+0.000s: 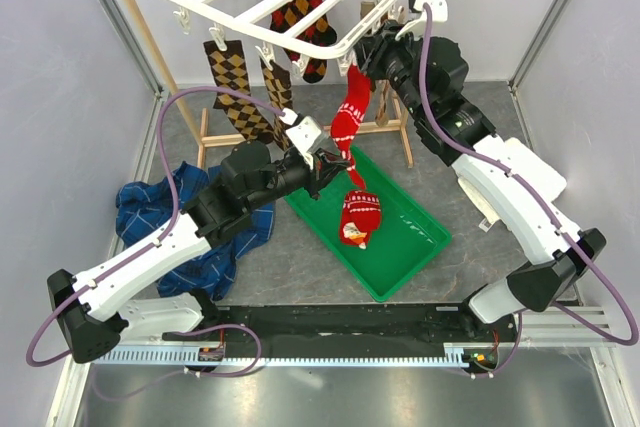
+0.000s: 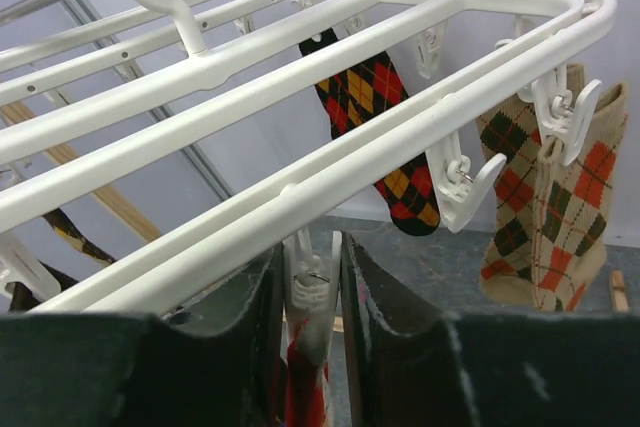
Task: Remove the socks clipped to the hanger
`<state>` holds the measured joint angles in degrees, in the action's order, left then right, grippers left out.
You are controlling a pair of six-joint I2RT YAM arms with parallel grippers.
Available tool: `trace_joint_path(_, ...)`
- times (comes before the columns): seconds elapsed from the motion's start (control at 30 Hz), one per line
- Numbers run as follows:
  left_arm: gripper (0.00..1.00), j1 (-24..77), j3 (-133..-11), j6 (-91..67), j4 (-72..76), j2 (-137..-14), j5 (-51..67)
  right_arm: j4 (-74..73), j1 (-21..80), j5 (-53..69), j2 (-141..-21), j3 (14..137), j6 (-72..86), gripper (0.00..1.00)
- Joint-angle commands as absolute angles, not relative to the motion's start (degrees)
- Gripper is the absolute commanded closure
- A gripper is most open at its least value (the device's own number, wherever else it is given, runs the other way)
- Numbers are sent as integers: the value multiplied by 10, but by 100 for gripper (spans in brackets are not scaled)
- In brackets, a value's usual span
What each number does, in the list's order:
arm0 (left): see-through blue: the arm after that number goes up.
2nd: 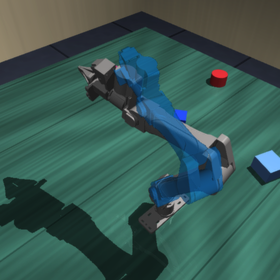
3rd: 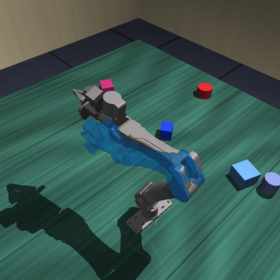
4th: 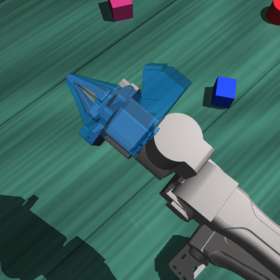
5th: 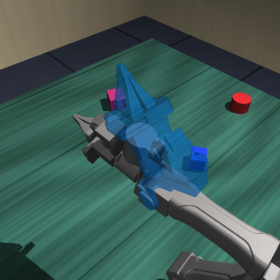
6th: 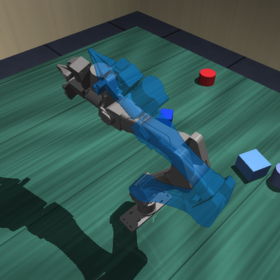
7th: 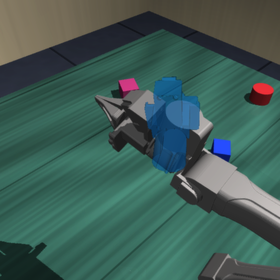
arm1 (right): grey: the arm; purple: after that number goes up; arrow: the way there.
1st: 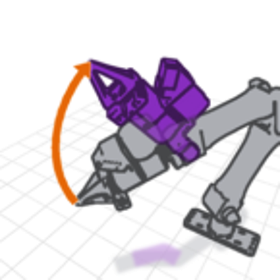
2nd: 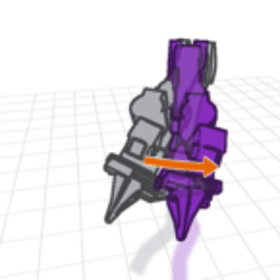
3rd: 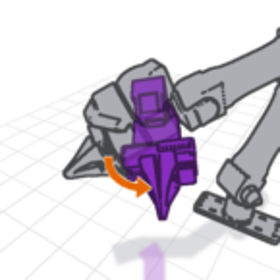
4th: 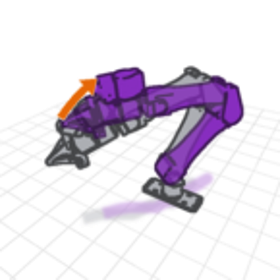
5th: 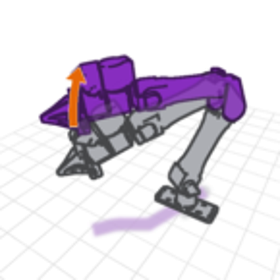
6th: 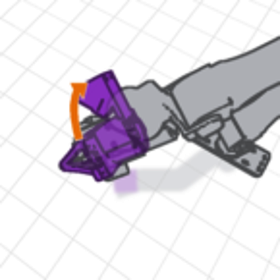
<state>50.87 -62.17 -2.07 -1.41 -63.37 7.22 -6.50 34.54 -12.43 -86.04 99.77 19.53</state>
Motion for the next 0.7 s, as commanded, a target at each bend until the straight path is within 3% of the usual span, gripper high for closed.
trace_joint_path(0.0,98,512,-621,-25,4,-620,84,-33,351,-143,-864,999,192,83)
trace_joint_path(0.1,98,512,-621,-24,4,-620,83,-29,351,-145,-860,988,190,100)
trace_joint_path(0.3,98,512,-621,-25,4,-629,82,-27,351,-148,-845,966,190,98)
trace_joint_path(0.37,98,512,-621,-25,4,-633,83,-30,351,-146,-837,959,189,85)
trace_joint_path(0.4,98,512,-622,-25,4,-634,83,-31,351,-144,-832,952,189,69)
trace_joint_path(0.47,98,512,-621,-27,4,-636,83,-36,350,-140,-814,940,187,54)
trace_joint_path(0.6,98,535,-612,-12,4,-639,32,-47,351,-113,-755,849,196,40)
trace_joint_path(0.67,98,569,-616,19,-17,-649,-21,-46,350,-109,-708,802,196,27)
